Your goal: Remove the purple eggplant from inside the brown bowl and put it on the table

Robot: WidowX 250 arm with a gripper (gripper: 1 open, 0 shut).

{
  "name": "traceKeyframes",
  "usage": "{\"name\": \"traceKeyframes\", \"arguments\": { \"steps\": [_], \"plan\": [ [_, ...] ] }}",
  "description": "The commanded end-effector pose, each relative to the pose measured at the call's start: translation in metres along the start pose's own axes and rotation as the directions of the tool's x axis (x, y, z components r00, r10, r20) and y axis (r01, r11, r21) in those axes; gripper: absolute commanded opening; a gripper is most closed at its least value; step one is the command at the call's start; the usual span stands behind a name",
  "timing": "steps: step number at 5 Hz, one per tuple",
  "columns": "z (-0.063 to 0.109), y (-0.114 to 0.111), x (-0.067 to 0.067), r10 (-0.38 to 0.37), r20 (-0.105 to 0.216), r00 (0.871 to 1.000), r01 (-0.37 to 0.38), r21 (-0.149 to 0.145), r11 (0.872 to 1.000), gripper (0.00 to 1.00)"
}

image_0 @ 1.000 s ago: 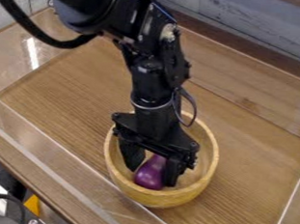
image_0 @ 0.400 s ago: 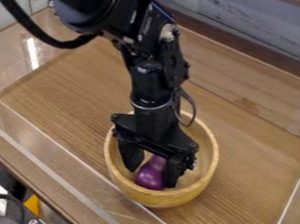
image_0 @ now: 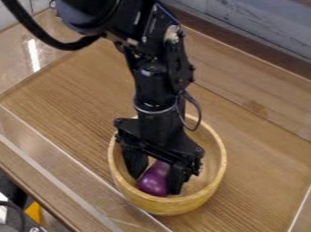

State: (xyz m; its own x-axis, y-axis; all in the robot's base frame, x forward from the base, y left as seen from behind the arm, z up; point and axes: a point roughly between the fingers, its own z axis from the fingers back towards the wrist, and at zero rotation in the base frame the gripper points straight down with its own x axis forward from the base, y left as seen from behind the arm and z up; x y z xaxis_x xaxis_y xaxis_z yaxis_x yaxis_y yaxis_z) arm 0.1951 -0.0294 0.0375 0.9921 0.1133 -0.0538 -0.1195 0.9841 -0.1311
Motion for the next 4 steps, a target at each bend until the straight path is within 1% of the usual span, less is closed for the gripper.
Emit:
{"name": "traceKeyframes", "arguments": {
  "steps": [1,2,4],
  "plan": [
    [0.0072,0.0002,0.0082,0.008,0.036,0.999,-0.008,-0.009,1.000,1.00],
    [0.0076,0.0012,0.0085,0.012,0.038,0.999,-0.012,-0.006,1.000,0.00],
    [0.0147,0.0036,0.0081,0.017,0.042,0.999,-0.017,0.002,1.000,0.00]
  ]
}}
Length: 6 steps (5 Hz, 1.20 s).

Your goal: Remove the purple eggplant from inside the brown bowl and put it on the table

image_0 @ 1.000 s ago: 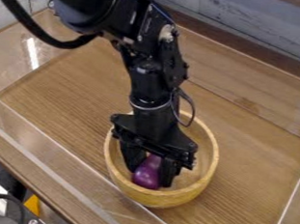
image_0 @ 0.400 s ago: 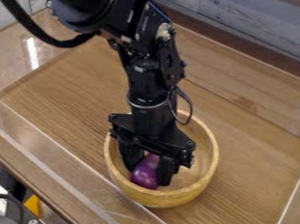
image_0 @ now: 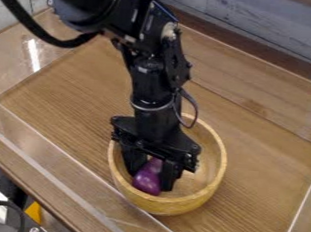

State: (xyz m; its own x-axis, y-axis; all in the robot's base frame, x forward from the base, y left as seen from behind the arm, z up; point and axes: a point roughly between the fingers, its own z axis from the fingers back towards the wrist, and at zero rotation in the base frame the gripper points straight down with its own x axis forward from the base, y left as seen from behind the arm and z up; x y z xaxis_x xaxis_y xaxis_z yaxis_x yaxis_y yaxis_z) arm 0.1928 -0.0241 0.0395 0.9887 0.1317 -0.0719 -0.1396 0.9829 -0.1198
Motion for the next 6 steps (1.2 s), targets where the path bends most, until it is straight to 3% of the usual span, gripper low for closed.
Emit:
{"name": "traceKeyframes", "arguments": {
  "steps": [1,6],
  "plan": [
    [0.016,0.000,0.009,-0.001,0.059,0.998,0.001,-0.004,1.000,0.00],
    [0.031,0.004,0.007,0.008,0.059,0.998,-0.009,0.016,1.000,0.00]
  ]
}}
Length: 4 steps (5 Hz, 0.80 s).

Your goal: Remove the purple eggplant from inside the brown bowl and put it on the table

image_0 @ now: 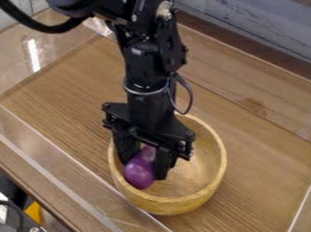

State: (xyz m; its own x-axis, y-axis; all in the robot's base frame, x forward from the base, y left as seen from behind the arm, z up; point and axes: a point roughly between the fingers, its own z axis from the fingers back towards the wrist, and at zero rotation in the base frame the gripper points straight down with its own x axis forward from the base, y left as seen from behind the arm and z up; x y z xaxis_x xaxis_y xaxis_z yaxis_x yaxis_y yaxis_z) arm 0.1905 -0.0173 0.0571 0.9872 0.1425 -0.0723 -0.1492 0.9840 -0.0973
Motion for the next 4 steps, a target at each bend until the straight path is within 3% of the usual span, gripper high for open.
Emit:
{"name": "traceKeyframes", "arguments": {
  "steps": [1,4],
  "plan": [
    [0.0157,0.0014,0.0105,0.000,0.060,0.998,0.000,-0.002,1.000,0.00],
    [0.0230,0.0097,0.0150,0.009,0.067,0.998,-0.010,0.011,1.000,0.00]
  ]
}}
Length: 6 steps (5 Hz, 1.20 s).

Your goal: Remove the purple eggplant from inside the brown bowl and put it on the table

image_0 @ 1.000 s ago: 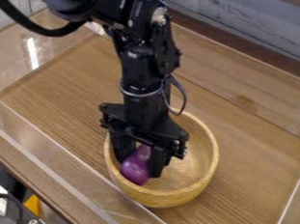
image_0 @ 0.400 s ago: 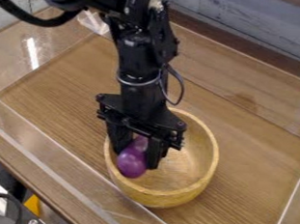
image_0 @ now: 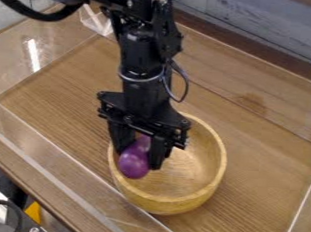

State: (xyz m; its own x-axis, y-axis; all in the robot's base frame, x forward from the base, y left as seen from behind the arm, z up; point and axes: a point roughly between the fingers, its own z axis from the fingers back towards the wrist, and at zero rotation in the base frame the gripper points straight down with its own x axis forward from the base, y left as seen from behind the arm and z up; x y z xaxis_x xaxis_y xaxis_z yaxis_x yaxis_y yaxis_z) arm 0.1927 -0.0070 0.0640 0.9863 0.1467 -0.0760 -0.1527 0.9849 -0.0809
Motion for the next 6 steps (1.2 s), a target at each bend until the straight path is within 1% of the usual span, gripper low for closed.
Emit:
{"name": "traceKeyframes", "arguments": {
  "steps": [1,4,6],
  "plan": [
    [0.017,0.004,0.014,0.009,0.073,0.997,-0.009,0.000,1.000,0.00],
    [0.017,0.012,0.022,0.023,0.085,0.996,-0.024,0.013,1.000,0.00],
    [0.018,0.014,0.024,0.026,0.087,0.996,-0.028,0.017,0.999,0.00]
  ]
}}
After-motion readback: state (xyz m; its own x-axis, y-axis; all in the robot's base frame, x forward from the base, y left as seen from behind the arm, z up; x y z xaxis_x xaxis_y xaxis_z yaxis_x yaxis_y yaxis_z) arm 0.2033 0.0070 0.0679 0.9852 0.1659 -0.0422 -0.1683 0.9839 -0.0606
